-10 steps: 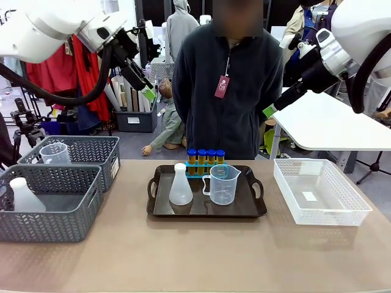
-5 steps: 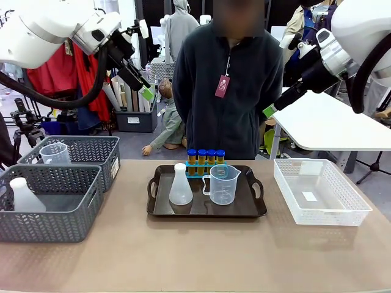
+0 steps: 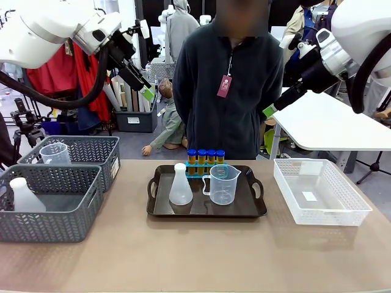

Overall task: Prepare the laboratory tools.
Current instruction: Pick up one Small flask and place it on the Handle tray.

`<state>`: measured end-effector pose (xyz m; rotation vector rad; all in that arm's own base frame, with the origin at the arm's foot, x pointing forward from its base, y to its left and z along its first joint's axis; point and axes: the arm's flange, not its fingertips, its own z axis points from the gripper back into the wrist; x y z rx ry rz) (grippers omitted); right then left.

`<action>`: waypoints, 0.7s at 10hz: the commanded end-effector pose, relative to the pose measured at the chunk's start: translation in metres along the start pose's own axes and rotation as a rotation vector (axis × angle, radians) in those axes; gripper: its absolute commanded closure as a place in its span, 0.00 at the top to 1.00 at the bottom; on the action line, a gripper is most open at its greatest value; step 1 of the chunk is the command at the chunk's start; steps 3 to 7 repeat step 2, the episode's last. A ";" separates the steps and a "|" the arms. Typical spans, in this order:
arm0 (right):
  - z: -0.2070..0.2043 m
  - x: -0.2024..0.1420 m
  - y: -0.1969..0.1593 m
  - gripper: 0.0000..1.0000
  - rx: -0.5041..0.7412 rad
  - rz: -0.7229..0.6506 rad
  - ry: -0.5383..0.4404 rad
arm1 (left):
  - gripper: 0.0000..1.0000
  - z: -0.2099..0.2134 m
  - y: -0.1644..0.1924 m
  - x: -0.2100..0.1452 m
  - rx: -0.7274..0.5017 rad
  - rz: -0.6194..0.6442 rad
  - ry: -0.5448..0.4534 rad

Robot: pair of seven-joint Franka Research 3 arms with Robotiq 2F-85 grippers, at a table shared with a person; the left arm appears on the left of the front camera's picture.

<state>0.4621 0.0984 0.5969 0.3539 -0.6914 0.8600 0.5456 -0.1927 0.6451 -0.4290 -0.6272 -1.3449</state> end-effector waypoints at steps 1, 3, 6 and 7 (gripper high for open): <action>0.001 0.001 -0.001 1.00 0.016 -0.004 -0.020 | 1.00 0.001 0.000 -0.001 -0.004 0.000 0.001; 0.001 0.001 -0.001 1.00 0.016 -0.004 -0.020 | 1.00 0.001 0.000 -0.001 -0.004 0.000 0.001; 0.001 0.001 -0.001 1.00 0.016 -0.004 -0.020 | 1.00 0.001 0.000 -0.001 -0.004 0.000 0.001; 0.001 0.001 -0.001 1.00 0.016 -0.004 -0.020 | 1.00 0.001 0.000 -0.001 -0.004 0.000 0.001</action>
